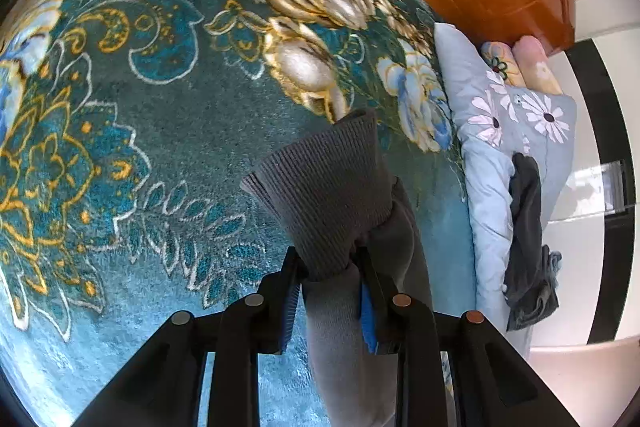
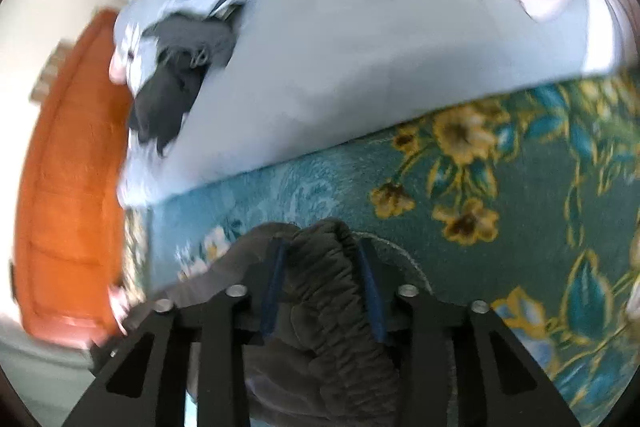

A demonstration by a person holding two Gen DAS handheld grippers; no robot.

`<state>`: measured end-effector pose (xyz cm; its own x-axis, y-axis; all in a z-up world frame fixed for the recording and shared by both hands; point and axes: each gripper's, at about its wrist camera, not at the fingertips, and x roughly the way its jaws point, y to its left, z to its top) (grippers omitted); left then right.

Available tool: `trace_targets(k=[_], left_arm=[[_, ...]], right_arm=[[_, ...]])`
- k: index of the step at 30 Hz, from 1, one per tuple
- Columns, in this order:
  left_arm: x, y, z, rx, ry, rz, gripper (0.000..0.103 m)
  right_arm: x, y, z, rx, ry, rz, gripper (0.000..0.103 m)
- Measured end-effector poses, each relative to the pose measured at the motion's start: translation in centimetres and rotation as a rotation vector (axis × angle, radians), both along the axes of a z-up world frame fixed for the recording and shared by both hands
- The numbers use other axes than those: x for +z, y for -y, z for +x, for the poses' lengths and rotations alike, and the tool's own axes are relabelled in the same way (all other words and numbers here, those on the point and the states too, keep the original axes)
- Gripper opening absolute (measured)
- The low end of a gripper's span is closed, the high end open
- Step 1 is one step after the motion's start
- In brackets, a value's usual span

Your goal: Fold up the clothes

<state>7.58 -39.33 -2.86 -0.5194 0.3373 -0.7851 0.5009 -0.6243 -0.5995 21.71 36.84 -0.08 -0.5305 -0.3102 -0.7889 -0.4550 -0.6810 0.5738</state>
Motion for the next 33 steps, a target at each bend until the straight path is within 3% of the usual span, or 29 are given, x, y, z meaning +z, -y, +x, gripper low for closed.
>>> trace_targets(k=[1,3,6,9,15,19,21,22,26,33], left_arm=[[0.3,0.0,-0.1,-0.009,-0.012,0.001,0.028],[1.0,0.2,-0.1,-0.016,-0.064,0.019,0.028],[1.0,0.1,-0.6,-0.037,-0.06,-0.003,0.028],[-0.5,0.2,-1.2,-0.043,0.016,-0.026,0.028],[-2.8,1.6,-0.4,-0.005,0.051,0.072,0.032],[-1.6,2.1,-0.3,-0.011,0.066,0.024,0.041],[-0.6,2.4,0.2,0.001,0.06,0.005,0.054],[0.0,2.5,0.6,0.009,0.052,0.002,0.054],[2.3,3.0,2.3,0.041,0.021,-0.011,0.054],[6.2,-8.3,6.7,-0.281,-0.041,-0.056,0.054]], right_arm=[[0.5,-0.2,0.1,0.009,-0.005,0.005,0.014],[1.6,-1.2,0.7,-0.009,-0.058,-0.017,0.007],[1.8,-1.8,0.7,-0.027,-0.06,0.006,0.007],[-1.2,-1.7,0.0,-0.052,0.044,0.002,0.008],[-1.5,-2.0,-0.2,-0.041,0.072,-0.018,0.01],[0.2,-1.2,-0.1,0.0,0.071,0.06,0.013],[1.0,-1.0,0.6,0.0,0.071,0.105,0.022],[1.4,-1.0,1.2,-0.001,0.065,0.121,0.026],[3.1,-0.1,3.9,0.03,0.022,0.132,0.026],[3.1,4.1,7.7,0.239,-0.002,0.123,0.026]])
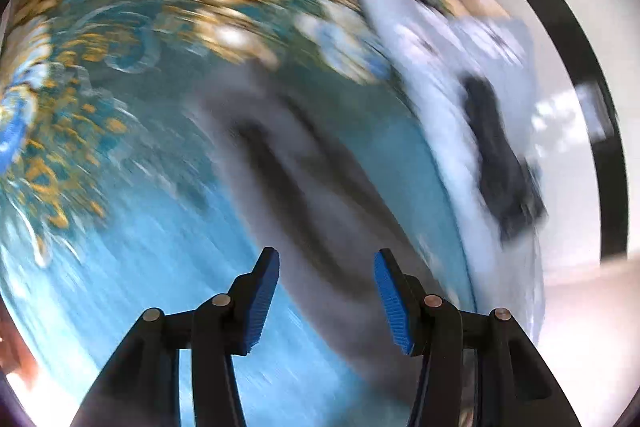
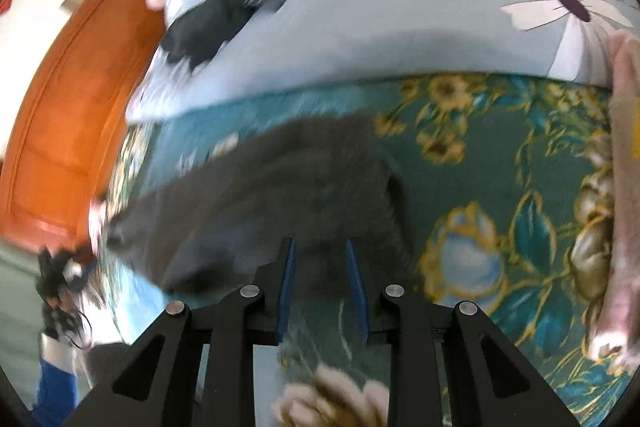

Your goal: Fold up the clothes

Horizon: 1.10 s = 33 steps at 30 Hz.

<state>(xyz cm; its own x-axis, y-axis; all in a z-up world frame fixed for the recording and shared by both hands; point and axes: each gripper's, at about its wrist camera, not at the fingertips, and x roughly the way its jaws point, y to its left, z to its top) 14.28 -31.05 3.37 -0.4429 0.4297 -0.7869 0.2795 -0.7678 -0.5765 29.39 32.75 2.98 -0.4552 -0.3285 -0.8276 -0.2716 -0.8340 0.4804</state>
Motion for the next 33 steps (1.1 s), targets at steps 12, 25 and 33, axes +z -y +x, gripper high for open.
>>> trace_targets(k=[12,25,33], left_arm=[[7.4,-22.2,7.5,-0.492,-0.138,-0.196,0.063],[-1.7,-32.2,12.2,-0.622,0.114,-0.394,0.063],[-6.1,-32.6,9.2,-0.648,0.114,-0.404,0.063]], right_arm=[[-3.8,-1.4,-1.3,-0.023,0.028,-0.105,0.026],[-4.5,-2.9,-1.7,-0.016,0.021,-0.214,0.026],[-4.2,-3.2,-1.3,-0.034,0.015,-0.235,0.027]])
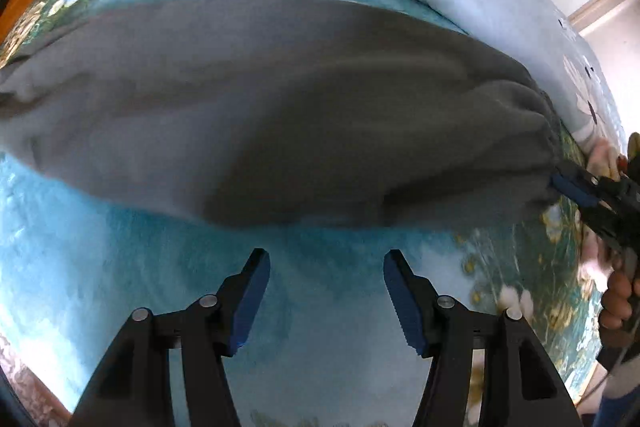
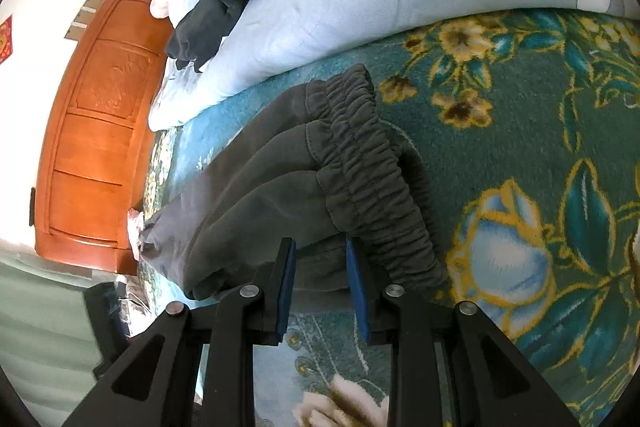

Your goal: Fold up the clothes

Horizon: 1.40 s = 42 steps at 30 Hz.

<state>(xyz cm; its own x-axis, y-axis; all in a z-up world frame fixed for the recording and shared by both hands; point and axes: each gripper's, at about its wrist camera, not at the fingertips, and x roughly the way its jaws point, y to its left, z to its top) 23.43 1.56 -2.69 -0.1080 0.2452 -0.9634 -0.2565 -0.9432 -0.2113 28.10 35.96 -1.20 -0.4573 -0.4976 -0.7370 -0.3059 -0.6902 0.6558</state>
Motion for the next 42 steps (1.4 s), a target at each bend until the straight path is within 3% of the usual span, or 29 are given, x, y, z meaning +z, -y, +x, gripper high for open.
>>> trace_targets(k=[3,5,10,17,21,26,32,34,36,39,42], left_arm=[[0.3,0.2,-0.7,-0.025,-0.038,0.0,0.063],[1.0,0.7,-1.3,-0.016,-0.053,0.044,0.063],[2.7,2.5,-4.3,0.054,-0.093,0.114,0.063],[2.5,3.1,-6.3,0.121,-0.054,0.211,0.065],[0.4,4.0,-5.7,0.087,0.018,0.268,0.067],[-0.8,3.6,-4.5,-0.026,0.03,0.212,0.07],[-0.3,0.9,-4.3,-0.198,-0.076,0.092,0.069],[0.0,0.4,-4.2,-0.233,-0.089,0.093,0.064],[0.6,0.3,-3.9,-0.251,-0.101,0.111,0.043],[1.4,0.4,-3.5,-0.268,-0.103,0.145,0.025],[2.8,0.6,-3.3,-0.328,-0.068,0.188,0.017]], right_arm=[[0.5,0.1,-0.1,0.019,0.003,0.014,0.027],[0.7,0.2,-0.3,0.035,0.006,0.028,0.027],[1.5,1.2,-1.3,0.08,0.005,0.056,0.027],[1.0,2.6,-3.1,0.101,0.029,0.054,0.028],[0.4,2.3,-3.3,0.082,0.049,0.029,0.028],[0.2,2.3,-3.7,0.075,0.066,0.027,0.028],[0.5,2.5,-3.7,0.074,0.074,0.044,0.027],[0.6,2.4,-3.5,0.069,0.074,0.043,0.028],[0.7,2.4,-3.4,0.067,0.072,0.046,0.028],[0.9,2.4,-3.3,0.07,0.071,0.056,0.028],[1.2,2.3,-3.3,0.072,0.068,0.061,0.028]])
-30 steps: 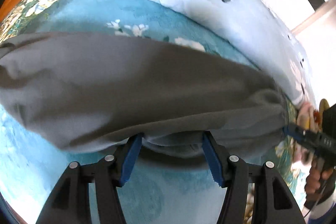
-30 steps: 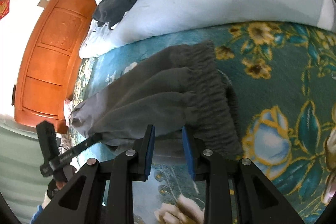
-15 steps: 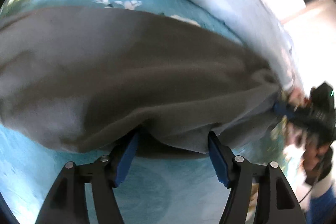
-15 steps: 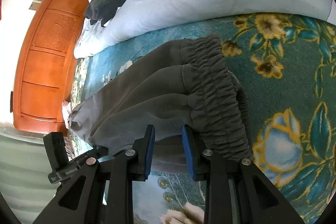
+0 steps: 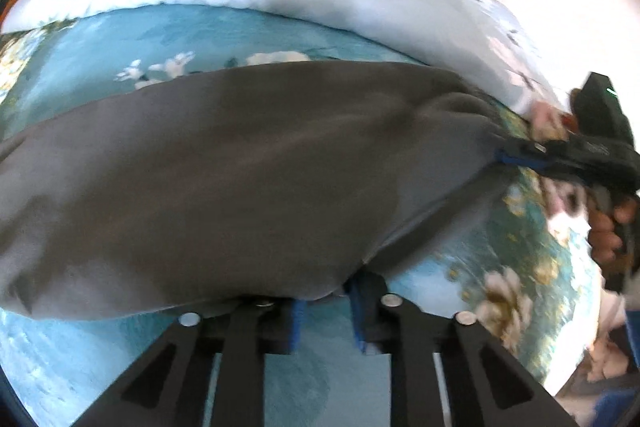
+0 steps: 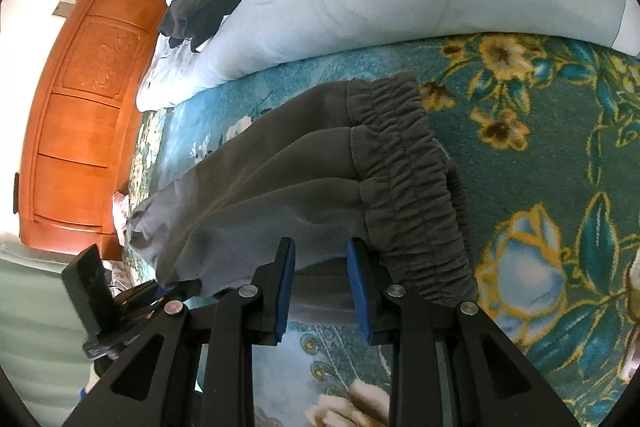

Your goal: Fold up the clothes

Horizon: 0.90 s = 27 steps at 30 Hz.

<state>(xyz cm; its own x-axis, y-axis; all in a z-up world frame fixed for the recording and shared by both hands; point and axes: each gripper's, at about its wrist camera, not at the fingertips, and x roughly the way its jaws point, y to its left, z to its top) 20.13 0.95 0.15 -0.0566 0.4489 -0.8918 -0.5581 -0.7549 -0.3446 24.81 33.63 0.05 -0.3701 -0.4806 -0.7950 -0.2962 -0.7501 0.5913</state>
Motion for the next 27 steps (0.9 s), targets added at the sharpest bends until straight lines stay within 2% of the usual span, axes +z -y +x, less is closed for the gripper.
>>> trace_targets(k=[2,5,8,13,17,19,22,23,25,27], left_arm=[[1.2,0.3,0.5,-0.053,0.013,0.019,0.016],[1.9,0.2,1.4,-0.146,0.036,-0.029,0.016],[0.1,-0.3,1.9,-0.182,0.109,-0.111,0.016],[-3.3,-0.9,3.4,-0.159,0.202,-0.206,0.016],[-5.3,-0.8,4.4,-0.148,0.278,-0.261,0.016],[-4.4,-0.5,4.5,-0.139,0.276,-0.231,0.017],[-1.0,1.0,3.7,-0.075,0.246,-0.096,0.019],[0.0,1.8,3.3,-0.041,0.238,-0.057,0.024],[2.2,4.5,1.8,0.089,0.2,0.034,0.034],[3.6,7.1,0.3,0.218,0.166,0.099,0.053]], right_arm=[[0.4,-0.1,0.1,0.005,-0.012,0.007,0.028],[0.4,-0.4,0.4,0.006,-0.013,0.002,0.028],[-0.4,-0.1,0.6,0.013,0.007,-0.004,0.028],[-0.7,0.2,1.7,0.045,0.008,0.016,0.027],[-0.8,-0.3,2.5,0.045,0.005,-0.017,0.027],[-0.5,-0.4,2.7,0.043,0.006,-0.024,0.027],[0.5,-0.7,3.0,0.041,0.013,0.048,0.028],[0.9,-0.9,3.1,0.034,0.002,0.061,0.028],[1.5,-1.1,3.2,0.009,-0.019,0.056,0.028],[2.0,-0.9,2.9,-0.002,-0.049,0.045,0.028]])
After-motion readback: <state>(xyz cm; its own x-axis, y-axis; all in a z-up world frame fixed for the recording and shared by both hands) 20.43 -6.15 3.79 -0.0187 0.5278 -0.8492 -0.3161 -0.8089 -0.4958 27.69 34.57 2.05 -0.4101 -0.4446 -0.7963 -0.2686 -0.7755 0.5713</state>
